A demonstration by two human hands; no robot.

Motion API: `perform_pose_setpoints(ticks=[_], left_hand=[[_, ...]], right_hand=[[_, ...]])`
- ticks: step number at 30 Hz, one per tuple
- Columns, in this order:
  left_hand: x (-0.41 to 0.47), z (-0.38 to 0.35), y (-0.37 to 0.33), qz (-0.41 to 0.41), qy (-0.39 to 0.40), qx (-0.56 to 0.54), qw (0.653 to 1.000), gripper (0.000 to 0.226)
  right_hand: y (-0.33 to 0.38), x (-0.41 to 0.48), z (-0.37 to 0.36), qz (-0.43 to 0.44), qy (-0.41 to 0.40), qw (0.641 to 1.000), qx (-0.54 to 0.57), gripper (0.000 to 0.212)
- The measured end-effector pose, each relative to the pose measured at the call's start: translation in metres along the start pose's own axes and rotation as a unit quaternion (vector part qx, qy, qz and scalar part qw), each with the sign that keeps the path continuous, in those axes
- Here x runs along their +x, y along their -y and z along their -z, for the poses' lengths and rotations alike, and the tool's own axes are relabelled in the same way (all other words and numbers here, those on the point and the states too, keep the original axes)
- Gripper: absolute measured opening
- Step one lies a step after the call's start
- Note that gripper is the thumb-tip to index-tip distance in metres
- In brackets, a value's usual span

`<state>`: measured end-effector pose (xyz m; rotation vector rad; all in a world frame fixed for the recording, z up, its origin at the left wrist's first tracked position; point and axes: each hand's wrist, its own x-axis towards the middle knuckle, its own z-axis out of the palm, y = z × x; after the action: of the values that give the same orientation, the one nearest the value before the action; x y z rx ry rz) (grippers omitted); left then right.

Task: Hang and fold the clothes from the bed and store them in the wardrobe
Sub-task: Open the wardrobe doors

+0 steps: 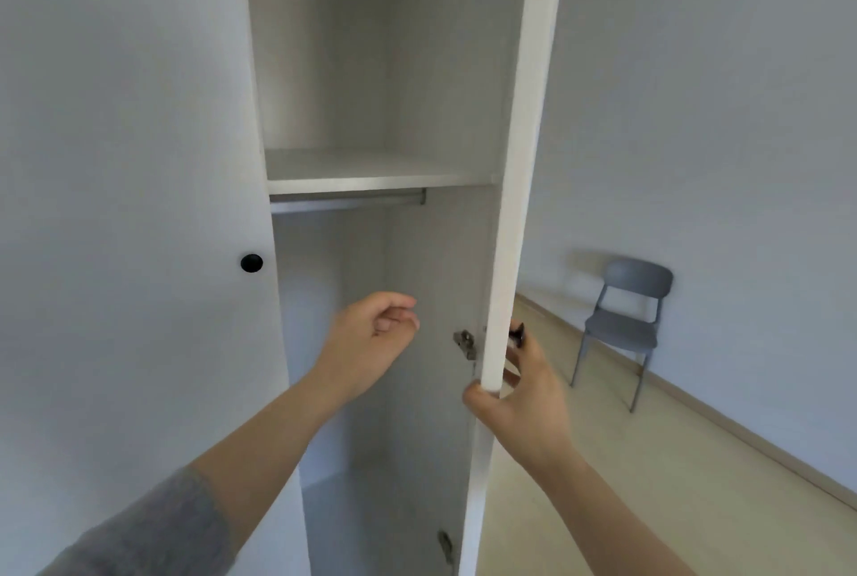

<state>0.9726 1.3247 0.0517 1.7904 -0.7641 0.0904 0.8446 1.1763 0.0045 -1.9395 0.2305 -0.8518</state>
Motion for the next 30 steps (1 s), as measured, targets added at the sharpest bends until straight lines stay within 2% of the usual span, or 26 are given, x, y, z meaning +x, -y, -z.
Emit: perform_pose_setpoints(ticks=[8, 13, 23, 28, 30], left_hand=[[-0.003, -0.064, -0.025, -0.012, 0.064, -0.027, 0.998, 0.020], [-0.004, -0.100, -0.038, -0.021, 0.092, -0.036, 0.995, 0.019], [0.000, -0.158, -0.053, -0.035, 0.128, -0.047, 0.990, 0.016], [0.003, -0.176, -0.054, -0.034, 0.135, -0.047, 0.989, 0.015], [0.004, -0.180, -0.053, -0.032, 0.133, -0.050, 0.989, 0.015]], right_hand=[[-0.026, -0.011, 0.089, -0.014, -0.067, 0.995, -0.067, 0.045], [-0.058, -0.003, 0.140, -0.062, -0.106, 0.986, -0.113, 0.017], [-0.083, 0.023, 0.207, -0.091, -0.181, 0.964, -0.171, 0.030], [-0.089, 0.019, 0.200, -0.071, -0.190, 0.961, -0.188, 0.028], [-0.091, 0.015, 0.195, -0.057, -0.209, 0.955, -0.204, 0.019]])
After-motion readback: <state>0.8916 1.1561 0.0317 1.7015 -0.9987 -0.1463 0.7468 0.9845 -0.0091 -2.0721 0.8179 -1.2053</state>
